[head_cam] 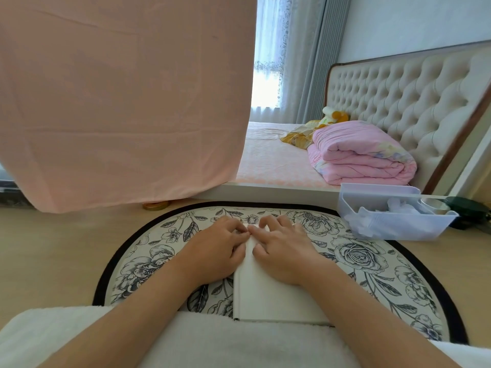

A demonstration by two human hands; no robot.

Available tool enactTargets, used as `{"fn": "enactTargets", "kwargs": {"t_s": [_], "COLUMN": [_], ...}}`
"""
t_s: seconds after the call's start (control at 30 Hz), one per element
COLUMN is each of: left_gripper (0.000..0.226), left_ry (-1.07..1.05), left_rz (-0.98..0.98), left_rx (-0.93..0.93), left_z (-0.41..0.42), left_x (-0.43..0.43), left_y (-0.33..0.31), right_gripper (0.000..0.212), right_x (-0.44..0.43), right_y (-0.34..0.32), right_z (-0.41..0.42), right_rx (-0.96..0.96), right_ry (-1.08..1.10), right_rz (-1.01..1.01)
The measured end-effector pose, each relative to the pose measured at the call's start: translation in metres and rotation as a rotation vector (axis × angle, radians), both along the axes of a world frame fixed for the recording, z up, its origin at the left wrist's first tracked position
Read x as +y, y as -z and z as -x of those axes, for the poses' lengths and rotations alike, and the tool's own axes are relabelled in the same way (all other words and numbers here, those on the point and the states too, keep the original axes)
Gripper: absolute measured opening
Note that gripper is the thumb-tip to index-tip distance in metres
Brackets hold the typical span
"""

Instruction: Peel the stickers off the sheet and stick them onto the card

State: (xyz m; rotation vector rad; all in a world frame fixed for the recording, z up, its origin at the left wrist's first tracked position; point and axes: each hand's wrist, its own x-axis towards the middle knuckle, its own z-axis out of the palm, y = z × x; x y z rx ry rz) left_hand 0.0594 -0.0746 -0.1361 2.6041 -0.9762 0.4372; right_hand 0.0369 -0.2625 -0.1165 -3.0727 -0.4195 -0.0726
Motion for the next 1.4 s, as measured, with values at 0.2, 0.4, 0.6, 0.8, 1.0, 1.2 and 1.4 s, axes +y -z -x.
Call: {"fn": "enactTargets", "kwargs": {"t_s": [0.2, 0.4, 0.6, 0.8, 1.0, 1.2, 1.4], "left_gripper": [0.038, 0.035, 0.029, 0.031, 0.033, 0.034, 0.039], "left_ry": [-0.014, -0.032, -0.029, -0.066, -0.263, -0.237, -0.213], "left_rz": [0.009, 0.03, 0.087, 0.284, 0.26, 0.163, 0.078], "left_rx": [0.052, 0.062, 0.035, 0.058, 0.05, 0.106, 0.126], "left_z": [0.006, 0.007, 0.007, 0.008, 0.002, 0.001, -0.003], "left_x": [-0.004, -0.003, -0.003, 0.013, 0.049, 0.062, 0.066], "left_y": [0.002, 0.004, 0.002, -0.014, -0.013, -0.003, 0.003], "right_gripper": [0.054, 0.044, 0.042, 0.042, 0.033, 0.031, 0.028], "right_x": [0.001, -0.009, -0.009, -0.005, 0.027, 0.064, 0.068], "right_y": [-0.001, -0.001, 0.0, -0.014, -0.03, -0.025, -0.016], "right_z": [-0.001, 0.006, 0.009, 0.008, 0.002, -0.011, -0.023], "right_rx": [-0.02, -0.066, -0.08, -0.151, -0.149, -0.092, -0.006], "right_ry": [-0.021, -0.042, -0.038, -0.031, -0.102, -0.149, -0.034], "right_rz": [0.018, -0.038, -0.062, -0.184, -0.319, -0.154, -0.244]}}
